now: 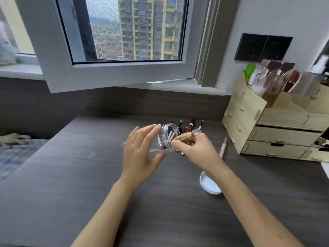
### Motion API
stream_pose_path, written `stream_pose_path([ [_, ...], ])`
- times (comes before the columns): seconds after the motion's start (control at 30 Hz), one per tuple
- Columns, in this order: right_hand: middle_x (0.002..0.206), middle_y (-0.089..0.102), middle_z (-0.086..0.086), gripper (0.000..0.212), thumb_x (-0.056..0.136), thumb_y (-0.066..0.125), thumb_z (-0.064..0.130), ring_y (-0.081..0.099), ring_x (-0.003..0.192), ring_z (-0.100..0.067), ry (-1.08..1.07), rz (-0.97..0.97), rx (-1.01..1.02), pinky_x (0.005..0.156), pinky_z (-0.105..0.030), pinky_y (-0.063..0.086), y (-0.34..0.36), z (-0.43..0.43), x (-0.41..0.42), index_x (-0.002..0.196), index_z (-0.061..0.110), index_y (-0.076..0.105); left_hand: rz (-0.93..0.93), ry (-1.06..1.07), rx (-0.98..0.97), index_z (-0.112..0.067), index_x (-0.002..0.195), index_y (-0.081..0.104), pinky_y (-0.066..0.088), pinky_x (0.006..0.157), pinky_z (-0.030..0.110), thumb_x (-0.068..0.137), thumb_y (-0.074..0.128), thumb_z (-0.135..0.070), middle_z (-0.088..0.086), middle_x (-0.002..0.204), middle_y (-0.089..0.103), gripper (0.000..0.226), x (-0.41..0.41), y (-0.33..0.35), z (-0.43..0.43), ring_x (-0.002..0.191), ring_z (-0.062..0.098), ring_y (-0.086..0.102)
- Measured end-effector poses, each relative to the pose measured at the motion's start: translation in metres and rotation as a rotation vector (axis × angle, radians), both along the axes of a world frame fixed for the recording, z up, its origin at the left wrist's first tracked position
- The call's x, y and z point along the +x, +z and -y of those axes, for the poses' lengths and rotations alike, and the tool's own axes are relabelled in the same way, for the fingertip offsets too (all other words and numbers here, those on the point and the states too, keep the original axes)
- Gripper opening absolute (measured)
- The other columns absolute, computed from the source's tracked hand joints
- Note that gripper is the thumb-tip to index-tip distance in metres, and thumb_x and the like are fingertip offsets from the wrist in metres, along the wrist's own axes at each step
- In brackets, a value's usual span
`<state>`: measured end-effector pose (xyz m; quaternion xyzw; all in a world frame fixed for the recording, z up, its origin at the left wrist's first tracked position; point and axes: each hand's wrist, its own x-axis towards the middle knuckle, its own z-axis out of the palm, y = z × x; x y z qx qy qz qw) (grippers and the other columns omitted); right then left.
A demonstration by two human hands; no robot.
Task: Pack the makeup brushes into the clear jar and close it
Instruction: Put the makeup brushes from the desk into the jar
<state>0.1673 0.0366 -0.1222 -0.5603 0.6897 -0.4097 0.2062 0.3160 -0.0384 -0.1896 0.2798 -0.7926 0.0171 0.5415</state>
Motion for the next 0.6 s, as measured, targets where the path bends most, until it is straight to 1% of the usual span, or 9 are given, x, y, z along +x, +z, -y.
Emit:
stream_pose_path([
  [0.03, 0.065, 0.070, 0.002, 0.012, 0.077, 0.067, 0.025, 0.064, 0.068, -0.013, 0.039, 0.089, 0.026, 0.067, -0.030, 0.052, -0.002, 0.001, -0.002, 0.075, 0.016, 0.074, 0.022, 0.006, -0.016, -0.016, 0.130, 0.047, 0.031, 0.110, 0.039, 0.078, 0.068, -0.037, 0.008, 0.125, 0.063, 0.060, 0.000, 0.000, 0.000, 0.118, 0.019, 0.052],
  [0.07, 0.066, 0.069, 0.001, 0.007, 0.078, 0.068, 0.017, 0.063, 0.065, -0.008, 0.068, 0.215, 0.018, 0.064, -0.022, 0.051, -0.005, 0.001, -0.003, 0.077, 0.013, 0.074, 0.044, 0.011, -0.026, -0.017, 0.130, 0.048, 0.031, 0.110, 0.043, 0.079, 0.068, -0.036, 0.008, 0.125, 0.063, 0.058, 0.000, -0.001, 0.001, 0.119, 0.020, 0.052],
  [0.13, 0.061, 0.063, 0.003, 0.010, 0.077, 0.069, -0.001, 0.056, 0.050, 0.003, 0.095, 0.482, -0.013, 0.050, -0.008, 0.043, -0.011, 0.003, -0.005, 0.083, 0.006, 0.070, 0.082, 0.016, -0.025, -0.018, 0.130, 0.048, 0.032, 0.110, 0.048, 0.078, 0.073, -0.033, 0.008, 0.125, 0.064, 0.060, 0.000, -0.002, 0.002, 0.119, 0.022, 0.053],
  [0.2, 0.053, 0.061, 0.010, 0.017, 0.075, 0.069, -0.006, 0.051, 0.041, 0.004, 0.082, 0.596, 0.000, 0.040, -0.006, 0.036, -0.017, 0.005, -0.008, 0.083, 0.009, 0.067, 0.113, 0.028, -0.015, -0.019, 0.130, 0.048, 0.033, 0.108, 0.050, 0.072, 0.082, -0.025, 0.008, 0.125, 0.064, 0.067, 0.000, -0.004, 0.002, 0.118, 0.023, 0.055],
  [0.27, 0.051, 0.060, 0.011, 0.017, 0.075, 0.070, -0.003, 0.046, 0.041, -0.001, 0.090, 0.615, 0.032, 0.037, -0.012, 0.031, -0.022, 0.005, -0.011, 0.080, 0.013, 0.066, 0.143, 0.036, -0.002, -0.020, 0.129, 0.047, 0.036, 0.107, 0.051, 0.066, 0.087, -0.018, 0.008, 0.125, 0.065, 0.075, 0.000, -0.005, 0.002, 0.117, 0.025, 0.057],
  [0.37, 0.057, 0.055, 0.005, 0.012, 0.079, 0.070, 0.003, 0.040, 0.041, -0.004, 0.126, 0.638, 0.062, 0.038, -0.016, 0.026, -0.029, 0.006, -0.015, 0.082, 0.014, 0.065, 0.158, 0.026, 0.018, -0.021, 0.129, 0.046, 0.038, 0.106, 0.052, 0.063, 0.089, -0.016, 0.008, 0.124, 0.065, 0.079, 0.000, -0.006, 0.002, 0.117, 0.023, 0.055],
  [0.47, 0.056, 0.053, 0.004, 0.007, 0.086, 0.066, 0.012, 0.041, 0.042, -0.005, 0.178, 0.602, 0.058, 0.038, -0.017, 0.026, -0.032, 0.006, -0.020, 0.089, 0.017, 0.069, 0.149, 0.007, 0.040, -0.020, 0.130, 0.046, 0.038, 0.105, 0.049, 0.062, 0.089, -0.014, 0.009, 0.124, 0.065, 0.081, 0.000, -0.006, 0.003, 0.117, 0.021, 0.052],
  [0.53, 0.055, 0.057, 0.005, 0.010, 0.089, 0.062, 0.019, 0.043, 0.043, -0.005, 0.213, 0.588, 0.031, 0.037, -0.016, 0.028, -0.030, 0.004, -0.028, 0.093, 0.019, 0.071, 0.141, 0.004, 0.052, -0.017, 0.129, 0.047, 0.039, 0.103, 0.047, 0.060, 0.090, -0.014, 0.010, 0.124, 0.064, 0.081, -0.001, -0.007, 0.003, 0.116, 0.022, 0.052],
  [0.6, 0.055, 0.059, 0.004, 0.014, 0.090, 0.060, 0.023, 0.045, 0.043, -0.007, 0.109, 0.576, -0.022, 0.036, -0.017, 0.031, -0.030, 0.004, -0.046, 0.090, 0.017, 0.073, 0.110, 0.003, 0.063, -0.013, 0.128, 0.051, 0.039, 0.100, 0.040, 0.061, 0.088, -0.013, 0.011, 0.122, 0.064, 0.077, -0.001, -0.007, 0.003, 0.113, 0.022, 0.051],
])
